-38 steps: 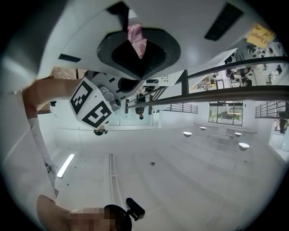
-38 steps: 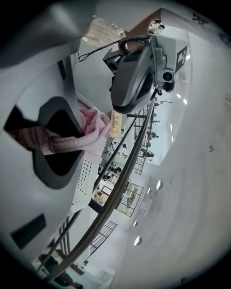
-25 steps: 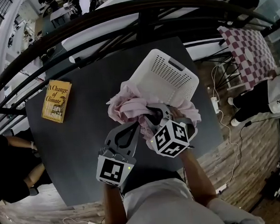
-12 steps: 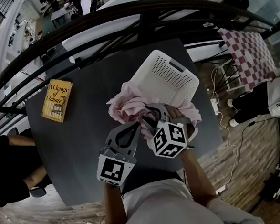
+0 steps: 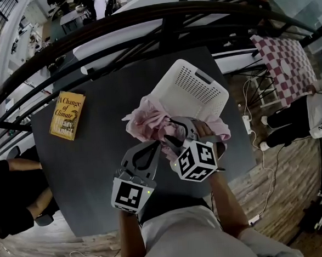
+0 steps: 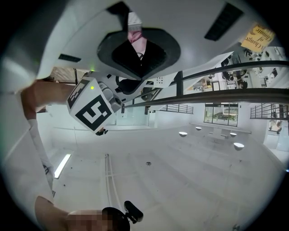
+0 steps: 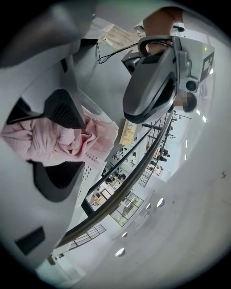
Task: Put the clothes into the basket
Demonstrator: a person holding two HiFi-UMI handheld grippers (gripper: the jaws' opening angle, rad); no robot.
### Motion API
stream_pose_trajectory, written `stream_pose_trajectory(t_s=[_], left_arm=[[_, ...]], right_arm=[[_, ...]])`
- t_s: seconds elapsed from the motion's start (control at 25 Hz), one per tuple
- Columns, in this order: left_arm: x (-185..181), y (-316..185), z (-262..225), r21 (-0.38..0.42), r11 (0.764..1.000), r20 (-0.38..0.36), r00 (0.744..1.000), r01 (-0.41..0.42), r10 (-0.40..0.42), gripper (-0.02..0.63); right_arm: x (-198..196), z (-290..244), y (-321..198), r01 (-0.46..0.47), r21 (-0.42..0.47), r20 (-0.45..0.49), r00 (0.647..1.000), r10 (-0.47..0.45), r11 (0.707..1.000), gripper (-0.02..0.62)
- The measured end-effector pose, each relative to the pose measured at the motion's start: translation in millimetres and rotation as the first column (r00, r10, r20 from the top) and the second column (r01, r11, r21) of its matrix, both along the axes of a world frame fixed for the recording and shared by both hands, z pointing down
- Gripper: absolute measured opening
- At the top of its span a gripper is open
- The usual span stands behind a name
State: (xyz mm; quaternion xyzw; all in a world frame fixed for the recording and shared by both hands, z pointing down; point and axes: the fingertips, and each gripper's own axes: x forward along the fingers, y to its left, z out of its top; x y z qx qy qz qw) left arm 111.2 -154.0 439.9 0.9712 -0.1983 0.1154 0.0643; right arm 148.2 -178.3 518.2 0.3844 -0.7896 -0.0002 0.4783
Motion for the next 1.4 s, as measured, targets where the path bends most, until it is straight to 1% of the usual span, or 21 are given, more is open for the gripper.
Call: stream_pose_trajectory(t_s=[0.16, 0.4, 0.48, 0.6, 0.68, 0.76, 0.84, 0.92, 0.96, 1.12, 1.2, 1.28, 1.4], left_arm=[[-2, 1, -2, 0.002, 1.0, -0.007, 1.0, 0.005, -0.005, 0.003], [-3, 1, -10, 0.02, 1.0, -0.019, 1.0, 0.011, -0.01, 0.003], [-4, 1, -15, 0.029, 0.999, -0.026, 1.0, 0.015, -0.014, 0.003], [-6, 1, -25, 0.044, 0.999, -0.051, 0.998, 0.025, -0.023, 0.003], [-10, 1, -34, 0.052, 0.998, -0.072, 0.997, 0.034, -0.03, 0.003], [-14, 2, -45, 0.057, 0.997, -0.094, 0.995, 0.041, -0.036, 0.003], [-18, 4, -54, 0.057, 0.997, -0.119, 0.992, 0.047, -0.04, 0.003], [-22, 7, -63, 0.059, 0.997, -0.141, 0.989, 0.051, -0.042, 0.003], [-24, 9, -66, 0.062, 0.997, -0.148, 0.988, 0.051, -0.042, 0.003], [-29, 15, -77, 0.078, 0.995, -0.164, 0.986, 0.054, -0.04, 0.003], [-32, 20, -81, 0.08, 0.995, -0.166, 0.985, 0.055, -0.041, 0.003], [-35, 26, -83, 0.084, 0.995, -0.17, 0.985, 0.055, -0.04, 0.003], [-38, 31, -85, 0.092, 0.994, -0.17, 0.985, 0.054, -0.038, 0.003]], right_arm=[[-1, -11, 1, -0.013, 0.037, 0.043, 0.999, 0.011, 0.999, 0.222], [-2, -36, 3, -0.035, 0.105, 0.153, 0.988, 0.018, 0.994, 0.218], [-3, -46, 4, -0.041, 0.125, 0.201, 0.979, 0.015, 0.991, 0.19], [-4, -62, 8, -0.055, 0.162, 0.283, 0.959, 0.007, 0.985, 0.132], [-8, -78, 10, -0.061, 0.191, 0.368, 0.93, -0.014, 0.98, 0.092], [-12, -99, 12, -0.077, 0.228, 0.477, 0.878, -0.043, 0.971, 0.057], [-11, -121, 16, -0.119, 0.261, 0.571, 0.819, -0.054, 0.958, 0.034], [-8, -135, 21, -0.161, 0.276, 0.64, 0.766, -0.056, 0.947, 0.021], [-5, -140, 24, -0.174, 0.283, 0.662, 0.747, -0.06, 0.943, 0.02], [2, -152, 39, -0.191, 0.337, 0.701, 0.704, -0.11, 0.922, 0.017], [3, -155, 48, -0.204, 0.342, 0.72, 0.685, -0.116, 0.917, 0.017], [3, -154, 56, -0.217, 0.341, 0.729, 0.676, -0.112, 0.915, 0.016], [3, -151, 64, -0.225, 0.343, 0.728, 0.677, -0.107, 0.912, 0.015]])
